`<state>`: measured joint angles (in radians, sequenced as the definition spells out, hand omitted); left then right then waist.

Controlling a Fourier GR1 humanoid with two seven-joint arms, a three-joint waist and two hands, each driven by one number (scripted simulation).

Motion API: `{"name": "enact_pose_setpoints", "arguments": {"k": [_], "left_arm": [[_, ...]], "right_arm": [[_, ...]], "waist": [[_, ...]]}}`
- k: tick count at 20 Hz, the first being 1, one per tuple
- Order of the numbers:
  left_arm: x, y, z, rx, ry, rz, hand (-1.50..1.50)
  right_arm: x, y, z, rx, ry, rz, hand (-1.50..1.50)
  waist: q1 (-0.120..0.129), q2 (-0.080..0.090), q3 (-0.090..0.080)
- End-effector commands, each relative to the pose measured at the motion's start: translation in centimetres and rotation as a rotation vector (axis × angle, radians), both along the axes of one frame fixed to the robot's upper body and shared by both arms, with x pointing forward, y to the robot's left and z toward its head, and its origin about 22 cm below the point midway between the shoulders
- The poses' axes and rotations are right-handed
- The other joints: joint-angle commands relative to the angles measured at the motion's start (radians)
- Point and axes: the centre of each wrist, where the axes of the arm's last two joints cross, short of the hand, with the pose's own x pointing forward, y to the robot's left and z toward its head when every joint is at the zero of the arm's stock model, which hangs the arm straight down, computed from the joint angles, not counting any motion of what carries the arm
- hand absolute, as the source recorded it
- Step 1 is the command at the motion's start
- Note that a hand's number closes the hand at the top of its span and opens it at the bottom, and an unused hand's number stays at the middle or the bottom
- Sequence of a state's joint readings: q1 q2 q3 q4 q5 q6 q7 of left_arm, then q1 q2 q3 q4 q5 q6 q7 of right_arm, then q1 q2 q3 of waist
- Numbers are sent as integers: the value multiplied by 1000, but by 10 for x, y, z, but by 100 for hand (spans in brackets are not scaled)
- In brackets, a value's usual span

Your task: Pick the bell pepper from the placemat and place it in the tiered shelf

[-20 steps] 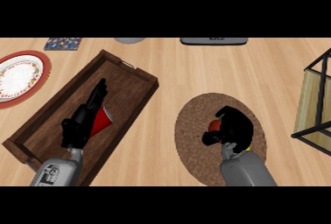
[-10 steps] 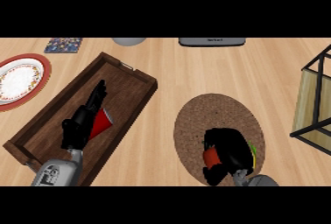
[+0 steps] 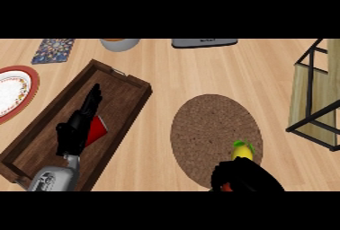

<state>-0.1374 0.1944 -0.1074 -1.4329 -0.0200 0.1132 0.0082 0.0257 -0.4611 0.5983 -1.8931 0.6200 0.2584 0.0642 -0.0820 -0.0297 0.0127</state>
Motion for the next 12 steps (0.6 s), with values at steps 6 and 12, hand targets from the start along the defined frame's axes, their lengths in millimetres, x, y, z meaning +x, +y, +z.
{"name": "enact_pose_setpoints", "arguments": {"k": [6, 12], "left_arm": [[-9, 17, -3, 1, 9, 70, 0], [-11, 24, 0, 5, 6, 92, 0]], "right_arm": [[-10, -73, 57, 260, -95, 149, 150], [3, -140, 104, 335, -255, 90, 150]], "waist": [[-68, 2, -2], [-77, 8, -5]]}}
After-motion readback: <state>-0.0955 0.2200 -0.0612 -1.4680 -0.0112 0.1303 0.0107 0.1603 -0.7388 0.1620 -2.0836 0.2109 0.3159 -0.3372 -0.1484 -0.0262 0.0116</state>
